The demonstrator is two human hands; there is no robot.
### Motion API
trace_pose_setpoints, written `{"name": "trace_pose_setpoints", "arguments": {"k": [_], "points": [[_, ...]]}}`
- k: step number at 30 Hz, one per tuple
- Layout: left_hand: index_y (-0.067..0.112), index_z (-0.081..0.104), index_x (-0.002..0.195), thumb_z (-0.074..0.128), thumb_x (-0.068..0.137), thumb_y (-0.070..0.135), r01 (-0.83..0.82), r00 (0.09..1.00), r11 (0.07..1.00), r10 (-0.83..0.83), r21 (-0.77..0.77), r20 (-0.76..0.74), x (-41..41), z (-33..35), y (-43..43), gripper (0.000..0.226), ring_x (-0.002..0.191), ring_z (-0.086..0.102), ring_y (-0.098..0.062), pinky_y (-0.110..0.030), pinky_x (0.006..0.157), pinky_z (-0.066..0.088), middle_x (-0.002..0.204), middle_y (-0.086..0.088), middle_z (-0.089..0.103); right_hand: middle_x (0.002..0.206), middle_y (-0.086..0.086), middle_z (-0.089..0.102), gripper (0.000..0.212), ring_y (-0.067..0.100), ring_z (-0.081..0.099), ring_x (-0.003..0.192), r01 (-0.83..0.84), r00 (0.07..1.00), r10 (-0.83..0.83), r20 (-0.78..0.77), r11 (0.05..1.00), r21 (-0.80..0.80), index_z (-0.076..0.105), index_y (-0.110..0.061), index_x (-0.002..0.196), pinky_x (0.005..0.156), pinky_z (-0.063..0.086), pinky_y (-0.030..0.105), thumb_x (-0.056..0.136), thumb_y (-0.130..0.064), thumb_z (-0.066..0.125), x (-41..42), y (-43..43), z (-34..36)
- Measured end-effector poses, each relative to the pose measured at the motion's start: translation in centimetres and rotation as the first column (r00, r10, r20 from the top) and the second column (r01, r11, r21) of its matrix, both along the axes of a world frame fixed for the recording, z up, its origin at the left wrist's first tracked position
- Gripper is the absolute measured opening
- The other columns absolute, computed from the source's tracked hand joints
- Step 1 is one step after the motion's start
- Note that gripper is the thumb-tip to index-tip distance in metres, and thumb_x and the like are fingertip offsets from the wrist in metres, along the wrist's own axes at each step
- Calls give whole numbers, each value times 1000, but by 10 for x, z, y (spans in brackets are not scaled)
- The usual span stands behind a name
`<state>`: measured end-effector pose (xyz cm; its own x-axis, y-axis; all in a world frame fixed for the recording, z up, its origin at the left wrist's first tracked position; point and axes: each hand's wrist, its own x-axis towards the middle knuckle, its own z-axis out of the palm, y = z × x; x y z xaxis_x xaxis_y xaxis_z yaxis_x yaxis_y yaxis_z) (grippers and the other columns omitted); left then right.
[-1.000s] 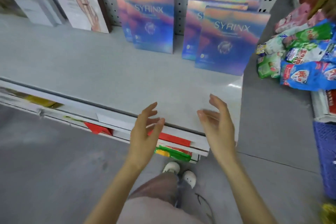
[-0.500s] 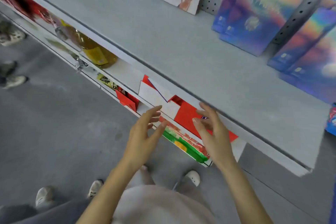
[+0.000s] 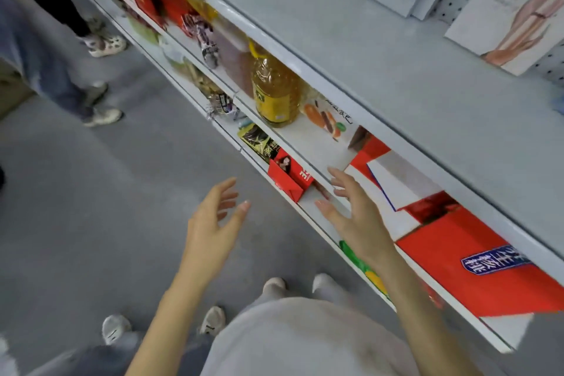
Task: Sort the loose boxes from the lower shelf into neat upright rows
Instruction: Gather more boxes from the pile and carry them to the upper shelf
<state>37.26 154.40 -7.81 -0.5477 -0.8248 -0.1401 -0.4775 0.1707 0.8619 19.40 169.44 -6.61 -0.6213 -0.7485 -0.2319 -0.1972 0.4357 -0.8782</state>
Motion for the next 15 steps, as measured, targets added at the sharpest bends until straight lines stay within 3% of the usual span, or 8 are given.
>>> {"name": "trace_pose_setpoints", "arguments": {"k": [3,8,12,15], "points": [[35,53,120,64,89,22,-55,998,997,57,44,-36,-2,1,-26,35,98,61,-2,-16,84,46,104,14,63,133,-21,42,62,-3,49,118,-49,999,49,-25,999,1,29,-45,141,99,42,23,88,-43,62,-1,-40,11],[38,54,115,63,88,21,-123,987,986,135,116,-93,-19,2,-68,33,95,61,6,-2,75,44,104,17,63,135,-15,44,70,1,57,108,-59,998,59,-9,997,-45,25,-42,143,71,48,8,86,-39,65,-19,-107,11],[44,54,109,64,87,22,-185,976,977,196,107,-99,-41,6,-123,33,92,62,8,-3,75,44,104,17,64,135,-10,49,66,2,60,103,-65,992,76,99,992,-112,26,-44,142,71,47,5,88,-36,64,-43,-183,1],[40,56,110,65,87,22,-245,962,967,251,63,-109,-66,10,-178,31,91,62,7,-3,74,43,104,14,66,132,-14,48,66,-3,60,99,-134,984,152,95,976,-172,26,-48,140,75,51,13,88,-37,65,-70,-249,-3]]}}
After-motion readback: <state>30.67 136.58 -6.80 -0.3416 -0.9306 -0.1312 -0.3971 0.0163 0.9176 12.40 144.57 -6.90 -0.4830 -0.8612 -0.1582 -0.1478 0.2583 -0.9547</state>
